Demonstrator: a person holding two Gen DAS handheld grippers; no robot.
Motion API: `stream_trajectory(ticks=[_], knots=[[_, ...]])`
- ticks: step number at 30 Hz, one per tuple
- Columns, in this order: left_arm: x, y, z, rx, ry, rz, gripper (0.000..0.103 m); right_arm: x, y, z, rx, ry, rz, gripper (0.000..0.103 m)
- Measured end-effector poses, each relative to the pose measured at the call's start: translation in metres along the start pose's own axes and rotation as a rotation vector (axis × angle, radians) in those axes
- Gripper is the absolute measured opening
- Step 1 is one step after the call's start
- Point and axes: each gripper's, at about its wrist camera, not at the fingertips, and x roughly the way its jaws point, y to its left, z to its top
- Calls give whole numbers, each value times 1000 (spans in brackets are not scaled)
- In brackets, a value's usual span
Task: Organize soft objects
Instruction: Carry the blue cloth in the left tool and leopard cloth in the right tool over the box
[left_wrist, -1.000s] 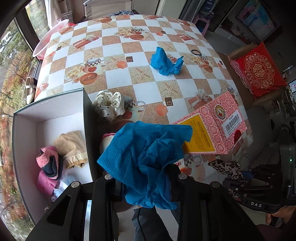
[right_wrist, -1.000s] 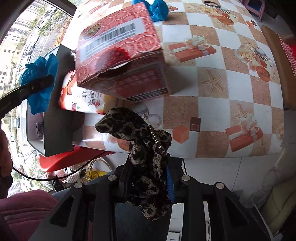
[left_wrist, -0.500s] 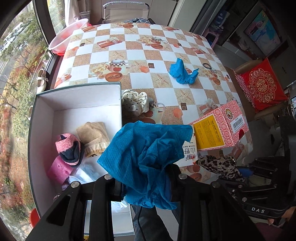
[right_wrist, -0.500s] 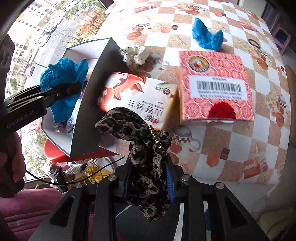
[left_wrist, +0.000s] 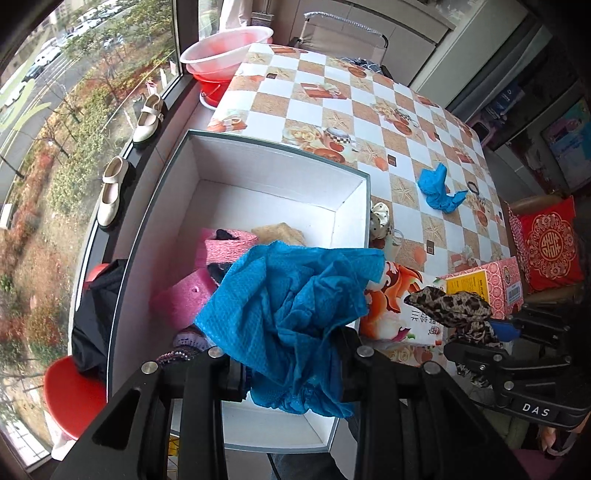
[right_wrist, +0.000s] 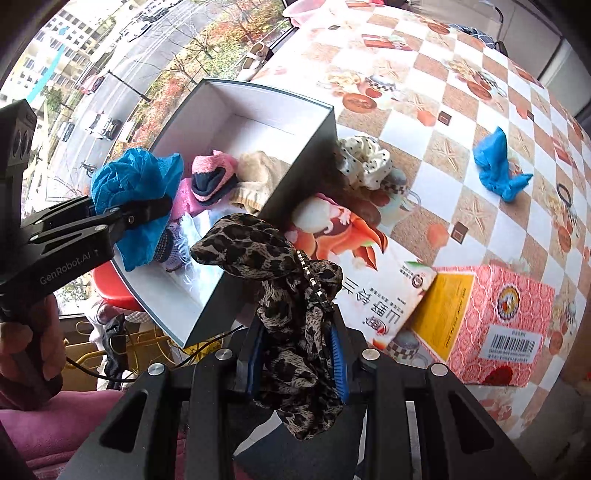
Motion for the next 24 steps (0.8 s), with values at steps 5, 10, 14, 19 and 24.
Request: stream_trajectory(ticks=[5,10,14,19,24], knots=[[-2,19,1,-54,-11,27,34,0,21,27,-65,-7,4,32],[1,34,0,-95,-4,46,35,2,38,58,-106,-22,11,32],[5,41,0,-120,5,48,35,5,53,80,-150,-27,15,32],[11,45,0,-141,13,57,35,12,67,102,-193,-20,16,32],[16,47,-1,-158,21,63,35,21,69,115,-192,0,27,32]])
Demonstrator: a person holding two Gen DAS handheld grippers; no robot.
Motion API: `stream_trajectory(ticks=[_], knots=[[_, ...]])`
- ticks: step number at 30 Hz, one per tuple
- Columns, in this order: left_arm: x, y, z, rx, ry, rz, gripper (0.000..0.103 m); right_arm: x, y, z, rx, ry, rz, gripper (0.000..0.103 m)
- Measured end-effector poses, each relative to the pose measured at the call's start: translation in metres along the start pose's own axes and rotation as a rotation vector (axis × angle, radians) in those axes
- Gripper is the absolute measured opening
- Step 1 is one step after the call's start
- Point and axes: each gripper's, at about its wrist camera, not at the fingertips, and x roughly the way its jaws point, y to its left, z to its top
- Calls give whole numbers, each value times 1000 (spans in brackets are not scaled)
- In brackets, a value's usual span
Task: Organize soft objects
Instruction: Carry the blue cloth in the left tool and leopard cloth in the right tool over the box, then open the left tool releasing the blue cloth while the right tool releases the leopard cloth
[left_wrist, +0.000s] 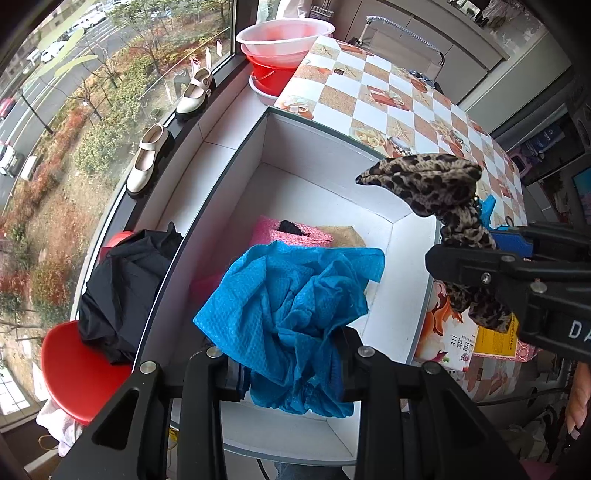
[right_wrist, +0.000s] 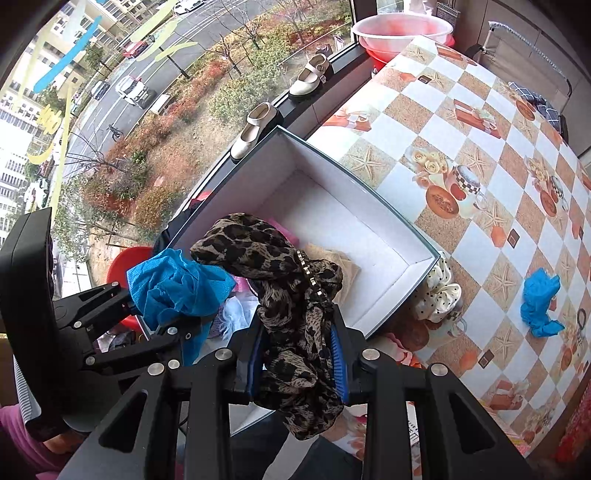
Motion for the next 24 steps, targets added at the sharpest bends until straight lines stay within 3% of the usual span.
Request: stream_trajectory(ticks=[24], knots=[[22,-8,0,6,52,19,35,16,-6,19,-8,35,14,32]])
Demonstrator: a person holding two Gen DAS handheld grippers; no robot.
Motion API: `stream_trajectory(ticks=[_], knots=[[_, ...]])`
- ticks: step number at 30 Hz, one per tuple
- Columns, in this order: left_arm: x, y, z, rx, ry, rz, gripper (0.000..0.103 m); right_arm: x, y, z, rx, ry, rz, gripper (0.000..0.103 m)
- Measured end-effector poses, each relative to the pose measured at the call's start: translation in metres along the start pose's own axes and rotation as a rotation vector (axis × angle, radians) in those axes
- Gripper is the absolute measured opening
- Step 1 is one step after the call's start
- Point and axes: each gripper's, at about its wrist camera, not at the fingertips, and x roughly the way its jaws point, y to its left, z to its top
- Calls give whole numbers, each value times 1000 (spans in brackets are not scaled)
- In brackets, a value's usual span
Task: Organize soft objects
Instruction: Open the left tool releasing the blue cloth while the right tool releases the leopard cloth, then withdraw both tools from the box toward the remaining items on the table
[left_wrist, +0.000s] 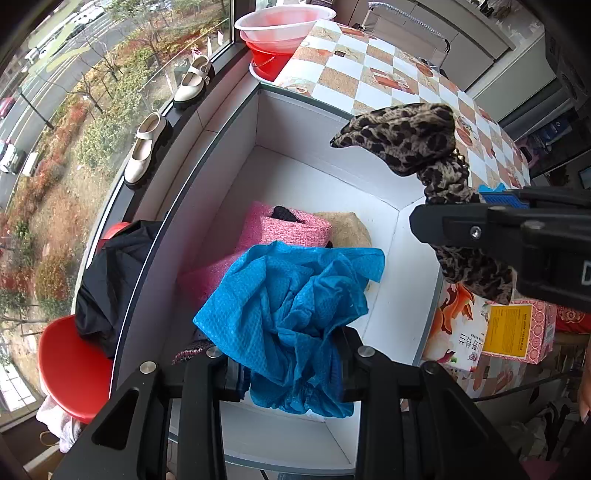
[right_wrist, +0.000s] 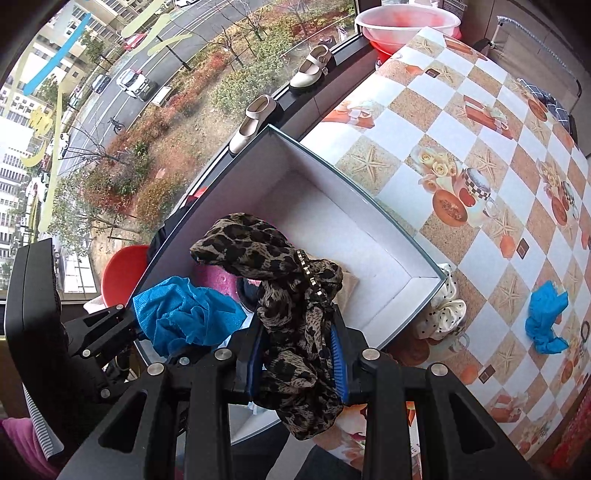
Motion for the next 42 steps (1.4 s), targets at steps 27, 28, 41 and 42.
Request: stream_trajectory(ticks=[27,28,41,42], knots=[[9,-11,1,40,24,11,80,0,-6,7,34,-7,15,58],[8,-12,0,39,15,12,85,0,-7,7,41,-6,18,60],[-24,-2,14,-50,-32,-225,103,-45,-48,-4,251,-14,123,103],[-26,-6,14,-44,-24,-247,103,-52,-51,-8,261,-14,129,103]])
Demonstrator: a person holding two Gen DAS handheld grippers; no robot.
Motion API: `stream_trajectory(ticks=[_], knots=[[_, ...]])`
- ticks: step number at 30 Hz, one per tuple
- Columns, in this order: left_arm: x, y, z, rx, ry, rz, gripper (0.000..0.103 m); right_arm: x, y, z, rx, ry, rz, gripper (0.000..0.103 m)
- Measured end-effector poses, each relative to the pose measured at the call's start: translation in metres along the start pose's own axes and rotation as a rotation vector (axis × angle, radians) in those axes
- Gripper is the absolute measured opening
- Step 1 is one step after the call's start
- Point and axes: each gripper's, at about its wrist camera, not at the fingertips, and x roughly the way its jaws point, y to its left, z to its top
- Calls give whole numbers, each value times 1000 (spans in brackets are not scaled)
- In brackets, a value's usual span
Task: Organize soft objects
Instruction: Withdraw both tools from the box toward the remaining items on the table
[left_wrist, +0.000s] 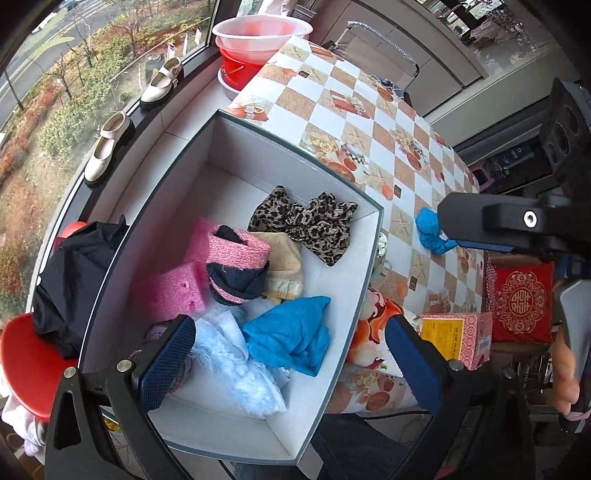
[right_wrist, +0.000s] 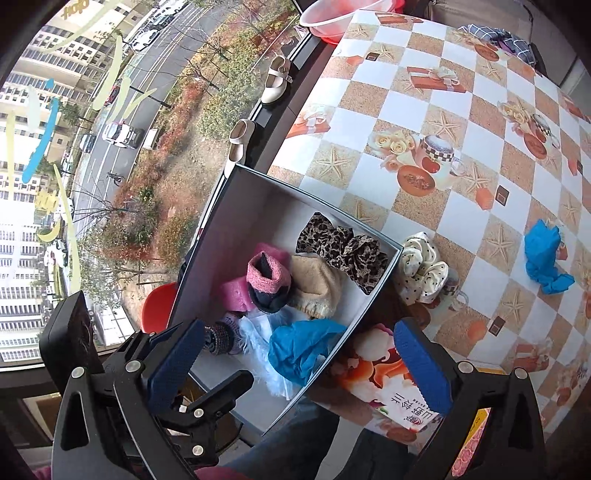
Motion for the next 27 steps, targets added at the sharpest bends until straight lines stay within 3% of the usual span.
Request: stream_trajectory(ticks=[8,21,27], knots=[[-3,-47,-3,121,70,-29,102,-51,-41,-33,134,-11,44,103],[18,-102,4,249,119,3,102,-110,-143,-75,358,-96,-26,103],[23,-124,18,288,137,8,103,-112,-190,-88,449,-112,-27,103]])
